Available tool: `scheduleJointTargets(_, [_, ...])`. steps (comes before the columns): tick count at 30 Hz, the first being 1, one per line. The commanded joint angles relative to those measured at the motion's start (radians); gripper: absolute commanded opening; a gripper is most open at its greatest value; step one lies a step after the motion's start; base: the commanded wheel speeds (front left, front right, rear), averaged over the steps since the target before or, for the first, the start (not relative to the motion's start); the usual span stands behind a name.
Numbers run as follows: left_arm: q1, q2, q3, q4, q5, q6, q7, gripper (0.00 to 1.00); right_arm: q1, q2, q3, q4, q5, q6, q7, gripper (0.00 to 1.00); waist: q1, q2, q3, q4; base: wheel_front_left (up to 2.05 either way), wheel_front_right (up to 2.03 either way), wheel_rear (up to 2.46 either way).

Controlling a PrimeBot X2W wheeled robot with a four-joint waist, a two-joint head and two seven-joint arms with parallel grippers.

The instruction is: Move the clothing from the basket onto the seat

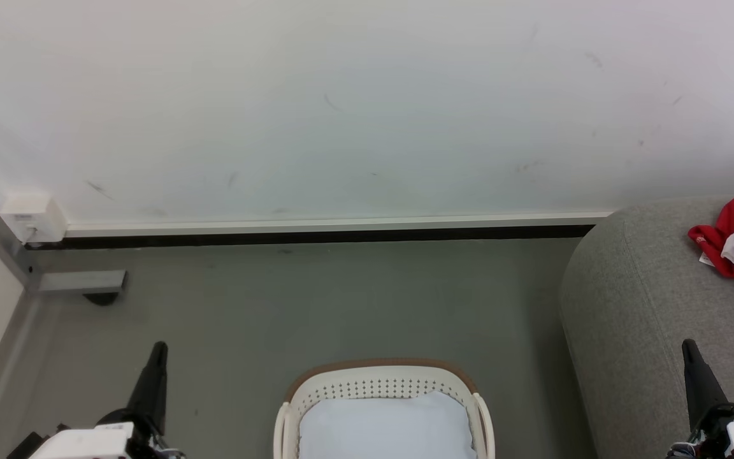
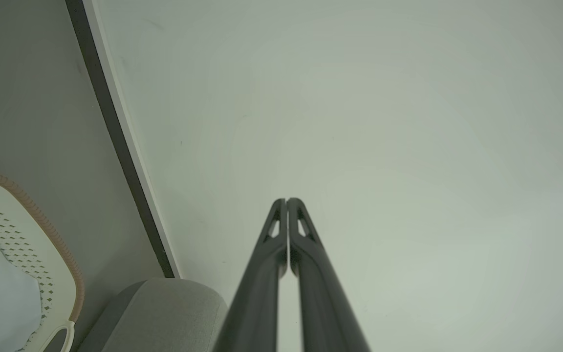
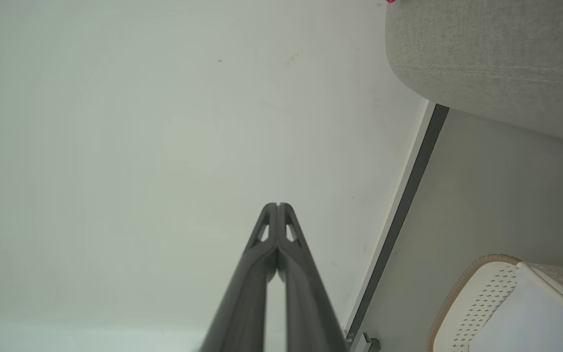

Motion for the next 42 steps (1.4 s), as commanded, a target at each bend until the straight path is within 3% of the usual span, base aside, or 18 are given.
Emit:
scheduleJointTargets(1, [-0.009,0.008,0.002,-0.003,-0.013,-0.004,0.004,0.0,-0.012,-0.007,-0.004,-0.004,0.002,-0.002,0.004,0.0,0.0001,0.0,0.0,0.0,0.0,0.0,0.0])
scheduleJointTargets(42, [-0.009,0.008,0.002,-0.004,-0.013,-0.004,0.004,0.0,-0.012,-0.007,-0.004,-0.004,0.002,-0.002,0.004,0.0,0.0001,0.0,0.0,0.0,0.0,0.0,0.0])
